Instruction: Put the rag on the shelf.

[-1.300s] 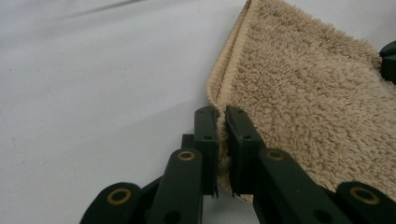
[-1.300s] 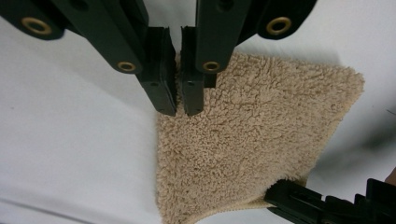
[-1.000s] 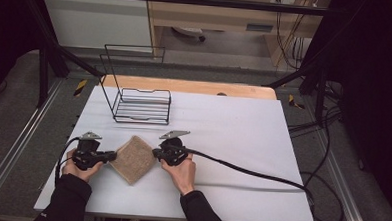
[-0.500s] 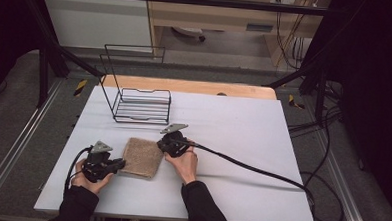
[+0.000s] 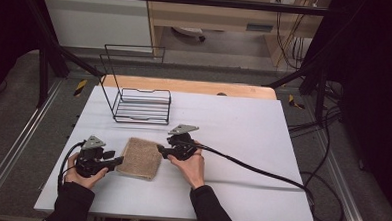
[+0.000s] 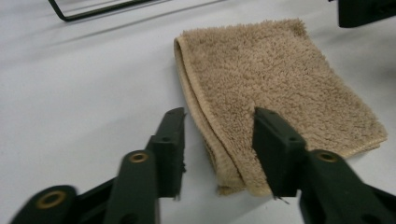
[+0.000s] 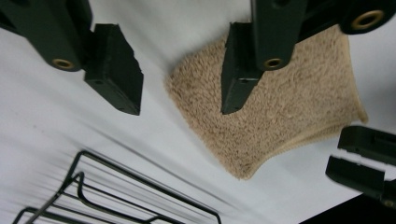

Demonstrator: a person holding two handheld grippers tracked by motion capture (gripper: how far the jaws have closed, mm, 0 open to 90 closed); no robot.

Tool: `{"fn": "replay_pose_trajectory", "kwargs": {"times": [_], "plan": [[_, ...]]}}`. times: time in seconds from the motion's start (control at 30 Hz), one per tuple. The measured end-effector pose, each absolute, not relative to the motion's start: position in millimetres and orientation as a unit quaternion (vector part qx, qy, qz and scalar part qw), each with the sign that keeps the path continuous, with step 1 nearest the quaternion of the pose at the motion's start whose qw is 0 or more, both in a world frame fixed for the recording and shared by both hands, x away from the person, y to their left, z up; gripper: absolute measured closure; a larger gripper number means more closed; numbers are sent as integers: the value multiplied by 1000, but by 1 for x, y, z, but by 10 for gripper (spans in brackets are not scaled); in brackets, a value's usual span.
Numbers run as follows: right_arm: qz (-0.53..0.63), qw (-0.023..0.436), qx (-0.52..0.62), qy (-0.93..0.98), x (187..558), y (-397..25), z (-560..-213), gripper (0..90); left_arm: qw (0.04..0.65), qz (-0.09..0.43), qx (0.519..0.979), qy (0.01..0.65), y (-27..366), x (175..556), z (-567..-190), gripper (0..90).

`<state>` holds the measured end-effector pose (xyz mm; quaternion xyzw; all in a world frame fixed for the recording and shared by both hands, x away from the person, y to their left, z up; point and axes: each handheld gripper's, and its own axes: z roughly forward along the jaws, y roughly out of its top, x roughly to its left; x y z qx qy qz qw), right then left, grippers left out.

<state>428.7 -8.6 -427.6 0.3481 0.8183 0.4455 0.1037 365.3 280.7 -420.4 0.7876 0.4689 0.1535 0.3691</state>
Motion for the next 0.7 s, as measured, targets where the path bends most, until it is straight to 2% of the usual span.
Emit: {"fn": "replay_pose_trajectory", "kwargs": {"times": [0.1, 0.13, 0.17, 0.2, 0.23, 0.27, 0.33, 0.7], "plan": [[445, 105, 350, 818, 426, -19, -427, 411, 371, 153, 791, 461, 283, 370, -418, 417], [449, 100, 353, 815, 424, -25, -426, 343, 372, 151, 792, 460, 283, 371, -418, 349], [449, 100, 353, 815, 424, -25, -426, 343, 374, 148, 793, 458, 283, 373, -418, 349], [450, 98, 354, 814, 423, -29, -426, 315, 376, 144, 794, 456, 283, 375, -418, 305], [447, 93, 357, 815, 421, -34, -426, 261, 378, 138, 795, 454, 283, 377, -418, 220], [447, 93, 357, 815, 421, -34, -426, 261, 379, 136, 796, 453, 282, 380, -418, 220], [440, 93, 358, 818, 418, -40, -426, 185, 378, 131, 798, 451, 281, 383, -419, 152], [433, 95, 357, 822, 408, -60, -430, 85, 372, 131, 807, 440, 271, 404, -415, 133]]}}
